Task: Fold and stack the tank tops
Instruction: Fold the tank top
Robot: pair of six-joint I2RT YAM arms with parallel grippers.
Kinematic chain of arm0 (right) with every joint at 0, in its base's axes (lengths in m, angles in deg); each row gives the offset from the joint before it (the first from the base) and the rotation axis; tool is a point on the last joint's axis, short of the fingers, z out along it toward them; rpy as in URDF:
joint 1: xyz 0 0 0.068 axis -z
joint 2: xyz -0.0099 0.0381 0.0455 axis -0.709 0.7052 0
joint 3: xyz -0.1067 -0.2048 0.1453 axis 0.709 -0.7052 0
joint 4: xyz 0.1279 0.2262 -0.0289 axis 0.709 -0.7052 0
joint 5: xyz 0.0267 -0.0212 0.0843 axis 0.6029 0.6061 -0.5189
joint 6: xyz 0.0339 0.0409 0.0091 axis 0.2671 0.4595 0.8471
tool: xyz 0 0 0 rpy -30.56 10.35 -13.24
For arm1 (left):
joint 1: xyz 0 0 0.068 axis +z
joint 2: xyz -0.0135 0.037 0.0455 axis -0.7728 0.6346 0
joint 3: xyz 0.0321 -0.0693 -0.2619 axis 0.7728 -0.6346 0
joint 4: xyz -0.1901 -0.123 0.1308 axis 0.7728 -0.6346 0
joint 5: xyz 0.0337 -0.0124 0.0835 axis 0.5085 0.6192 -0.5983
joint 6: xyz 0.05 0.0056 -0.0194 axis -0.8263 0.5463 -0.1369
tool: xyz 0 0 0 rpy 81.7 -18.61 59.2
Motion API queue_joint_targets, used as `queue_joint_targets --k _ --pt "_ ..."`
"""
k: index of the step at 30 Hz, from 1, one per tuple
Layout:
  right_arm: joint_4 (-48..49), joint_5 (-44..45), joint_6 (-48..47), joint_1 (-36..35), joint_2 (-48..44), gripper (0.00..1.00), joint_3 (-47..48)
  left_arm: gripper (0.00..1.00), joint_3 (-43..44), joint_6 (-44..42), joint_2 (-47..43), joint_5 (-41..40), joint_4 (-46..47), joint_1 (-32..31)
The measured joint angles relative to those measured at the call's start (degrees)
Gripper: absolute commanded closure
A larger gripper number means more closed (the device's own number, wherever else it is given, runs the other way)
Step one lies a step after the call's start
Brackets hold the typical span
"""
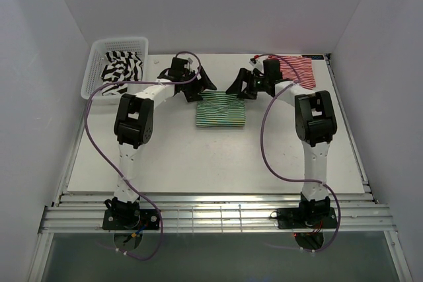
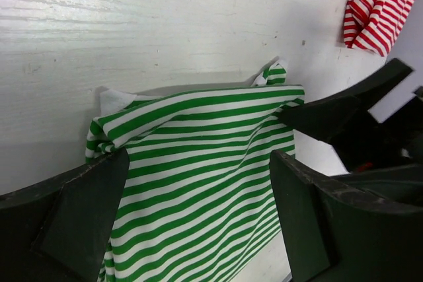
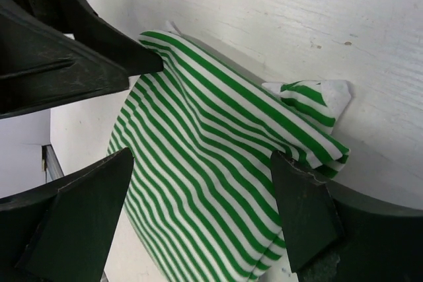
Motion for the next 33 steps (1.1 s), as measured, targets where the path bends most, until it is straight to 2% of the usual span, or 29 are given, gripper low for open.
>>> queue_joint_targets --k 5,12,21,29,33 --pt "-1.8 -0.2 -2.6 0.2 -7.4 0.10 -2.9 0.02 -1.6 -3.2 -3.5 -3.2 -1.7 -1.2" --pt "1.2 -1.5 -3.9 -1.0 -20.5 0.10 -16.9 0.02 -15.6 -3.4 -16.5 -3.9 0.6 -3.9" --pt "3.6 -2.2 -2.2 -2.0 -18.8 0.10 -29.1 0.02 -30.0 -1.2 -19.7 -2.6 4.7 -5.2" --pt "4.5 -2.3 -1.5 -1.8 -18.4 0.10 -30.0 0.02 -30.9 -0.5 -20.1 -2.6 5.7 -5.1" --pt "1.1 -0.5 -3.7 -1.8 -20.9 0.10 -30.0 0.02 -32.0 -1.0 -22.8 -3.6 4.4 -5.1"
